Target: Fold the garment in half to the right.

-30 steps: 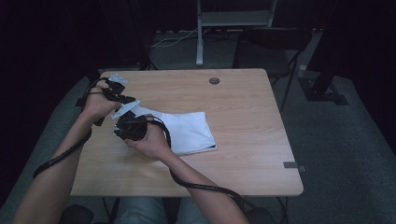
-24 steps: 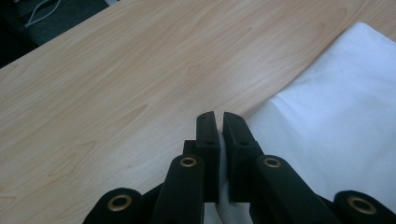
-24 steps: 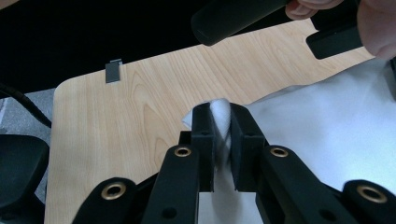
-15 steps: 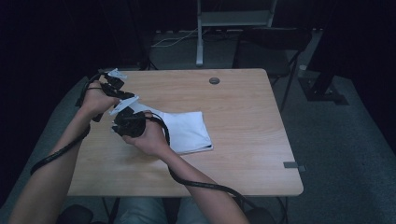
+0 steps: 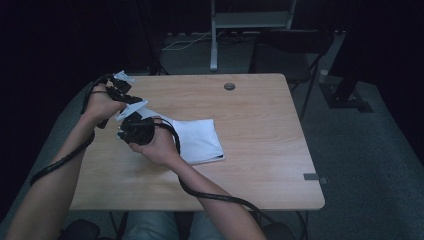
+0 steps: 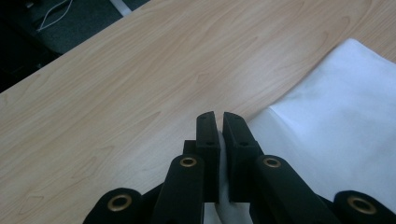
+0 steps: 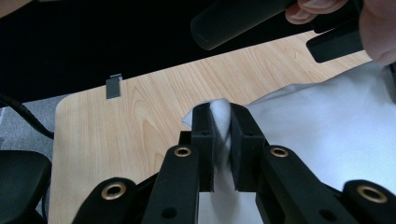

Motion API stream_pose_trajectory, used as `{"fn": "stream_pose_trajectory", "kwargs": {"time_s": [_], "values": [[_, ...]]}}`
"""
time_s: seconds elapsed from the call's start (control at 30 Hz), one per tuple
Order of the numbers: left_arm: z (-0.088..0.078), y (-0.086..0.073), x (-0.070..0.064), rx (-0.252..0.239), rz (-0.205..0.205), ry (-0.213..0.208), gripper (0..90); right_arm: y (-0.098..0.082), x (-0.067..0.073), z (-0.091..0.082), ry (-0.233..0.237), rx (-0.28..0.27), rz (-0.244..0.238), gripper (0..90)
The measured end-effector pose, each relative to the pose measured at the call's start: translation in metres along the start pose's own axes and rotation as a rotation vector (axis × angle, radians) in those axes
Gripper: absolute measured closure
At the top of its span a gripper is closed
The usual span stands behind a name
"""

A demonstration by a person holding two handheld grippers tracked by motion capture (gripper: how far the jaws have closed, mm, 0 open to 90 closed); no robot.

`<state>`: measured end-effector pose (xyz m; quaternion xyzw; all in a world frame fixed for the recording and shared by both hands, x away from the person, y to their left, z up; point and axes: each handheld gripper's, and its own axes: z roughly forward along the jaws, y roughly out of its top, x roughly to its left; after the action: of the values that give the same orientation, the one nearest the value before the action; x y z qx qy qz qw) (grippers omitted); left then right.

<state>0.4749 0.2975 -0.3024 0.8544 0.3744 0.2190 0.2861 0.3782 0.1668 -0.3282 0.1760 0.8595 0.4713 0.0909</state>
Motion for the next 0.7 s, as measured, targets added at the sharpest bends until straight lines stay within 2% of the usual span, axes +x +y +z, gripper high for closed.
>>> {"fn": "stream_pose_trajectory", "kwargs": {"time_s": [0.4, 0.7], "values": [[0.0000, -0.0010, 0.0018, 0.000, -0.006, 0.004, 86.2, 0.0002, -0.0007, 0.0028, 0.004, -0.002, 0.007, 82.2], [-0.0003, 0.0068, -0.0019, -0.007, 0.002, 0.003, 86.2, -0.0006, -0.0039, -0.0032, -0.004, -0.007, 0.006, 82.2]]}}
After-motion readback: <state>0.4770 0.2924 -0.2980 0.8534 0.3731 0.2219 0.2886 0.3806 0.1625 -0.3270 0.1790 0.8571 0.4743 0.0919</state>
